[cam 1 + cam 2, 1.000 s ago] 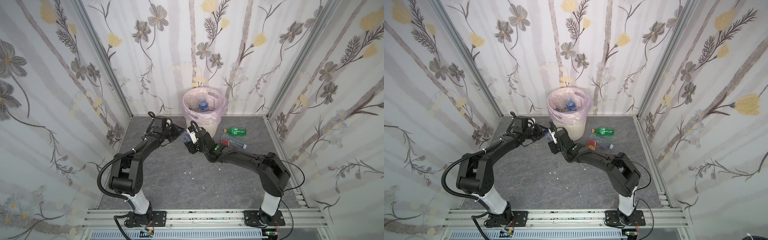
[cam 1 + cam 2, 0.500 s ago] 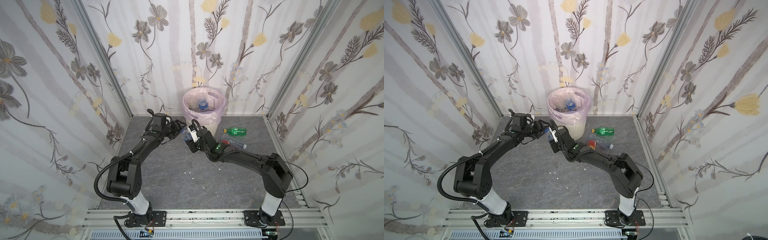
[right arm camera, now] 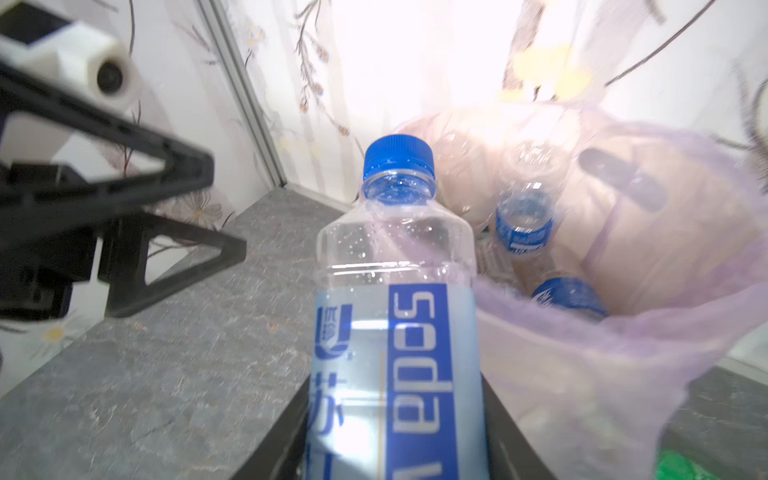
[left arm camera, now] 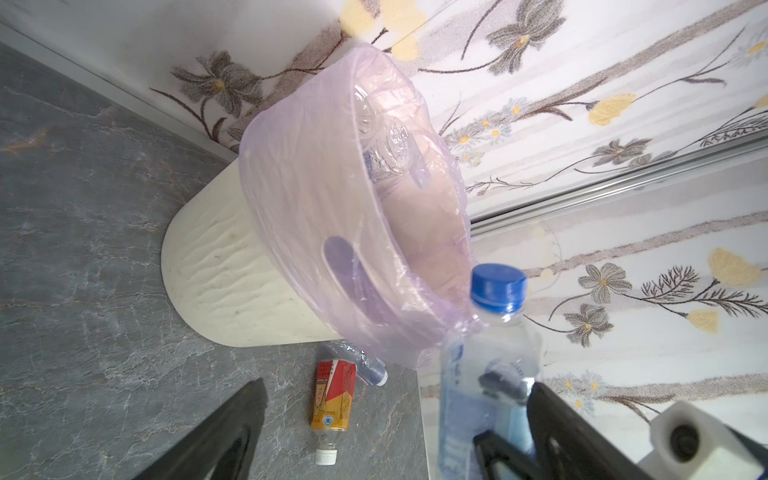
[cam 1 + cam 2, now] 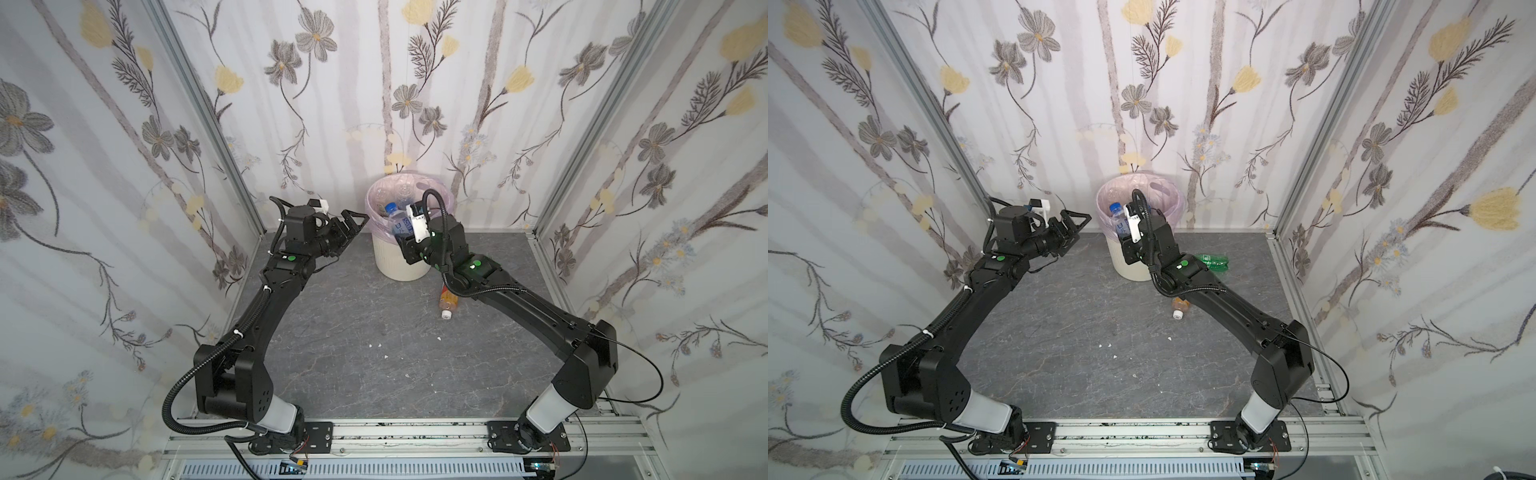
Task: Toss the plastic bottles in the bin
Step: 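Open the left gripper and raise the bottle over the bin with the right gripper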
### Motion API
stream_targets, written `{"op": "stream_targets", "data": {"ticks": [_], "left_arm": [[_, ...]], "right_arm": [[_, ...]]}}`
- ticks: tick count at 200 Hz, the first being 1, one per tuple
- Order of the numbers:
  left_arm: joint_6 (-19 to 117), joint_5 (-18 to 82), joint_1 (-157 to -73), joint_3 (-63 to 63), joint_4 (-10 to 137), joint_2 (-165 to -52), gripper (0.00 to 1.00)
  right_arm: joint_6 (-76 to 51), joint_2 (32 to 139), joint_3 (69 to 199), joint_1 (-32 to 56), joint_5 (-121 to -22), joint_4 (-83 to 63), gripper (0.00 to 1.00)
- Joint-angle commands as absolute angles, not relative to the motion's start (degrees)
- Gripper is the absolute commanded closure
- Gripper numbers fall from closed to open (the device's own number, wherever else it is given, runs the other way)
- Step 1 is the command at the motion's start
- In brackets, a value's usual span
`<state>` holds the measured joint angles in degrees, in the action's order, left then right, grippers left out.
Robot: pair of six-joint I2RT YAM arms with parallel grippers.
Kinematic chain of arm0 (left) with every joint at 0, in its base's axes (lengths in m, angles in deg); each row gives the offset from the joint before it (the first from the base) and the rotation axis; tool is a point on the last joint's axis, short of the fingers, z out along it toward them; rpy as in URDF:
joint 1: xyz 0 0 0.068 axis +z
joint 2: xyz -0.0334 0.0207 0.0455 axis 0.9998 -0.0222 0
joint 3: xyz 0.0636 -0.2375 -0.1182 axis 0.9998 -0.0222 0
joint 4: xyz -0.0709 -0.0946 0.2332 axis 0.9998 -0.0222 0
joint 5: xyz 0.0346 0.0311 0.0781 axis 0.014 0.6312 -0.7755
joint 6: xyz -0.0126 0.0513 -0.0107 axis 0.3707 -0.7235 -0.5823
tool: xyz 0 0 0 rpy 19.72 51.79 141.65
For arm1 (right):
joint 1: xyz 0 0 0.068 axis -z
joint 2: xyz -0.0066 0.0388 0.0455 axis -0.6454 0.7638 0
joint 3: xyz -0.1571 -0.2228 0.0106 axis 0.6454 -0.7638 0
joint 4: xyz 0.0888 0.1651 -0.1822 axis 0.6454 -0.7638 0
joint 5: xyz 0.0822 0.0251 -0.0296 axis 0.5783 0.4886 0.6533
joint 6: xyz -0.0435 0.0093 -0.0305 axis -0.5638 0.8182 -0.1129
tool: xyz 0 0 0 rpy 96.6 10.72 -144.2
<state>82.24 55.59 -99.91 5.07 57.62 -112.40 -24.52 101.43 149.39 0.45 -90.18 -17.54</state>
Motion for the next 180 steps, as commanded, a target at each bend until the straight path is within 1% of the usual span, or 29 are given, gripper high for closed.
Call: {"op": "stream_targets", "data": {"ticks": [1,39,116,157,169,180], "left_arm": [[81.3,54.4,-100.2,5.6,58.5,-111.8,0.00],[80.8,54.7,-100.6,5.8,58.5,-111.7,0.00],[78.9,54.3,-101.9,8.0,58.6,-111.0,0.00],[78.5,54.2,-102.2,7.9,58.5,-111.3,0.00],[78.5,54.2,-102.2,7.5,58.5,-111.3,0.00],[78.6,54.2,-102.3,7.3,58.5,-111.3,0.00]], "right_arm": [[-25.3,101.1,154.7,2.7,-94.2,-20.1,0.58],[-25.6,102.7,165.0,5.8,-96.1,-22.7,0.58],[-28.4,103.0,182.2,8.4,-101.0,-22.9,0.58],[-27.4,106.0,185.2,9.3,-100.4,-21.7,0.58],[-25.8,109.2,185.2,9.8,-99.8,-22.1,0.57],[-23.7,113.3,185.9,10.3,-99.5,-23.6,0.50]]}}
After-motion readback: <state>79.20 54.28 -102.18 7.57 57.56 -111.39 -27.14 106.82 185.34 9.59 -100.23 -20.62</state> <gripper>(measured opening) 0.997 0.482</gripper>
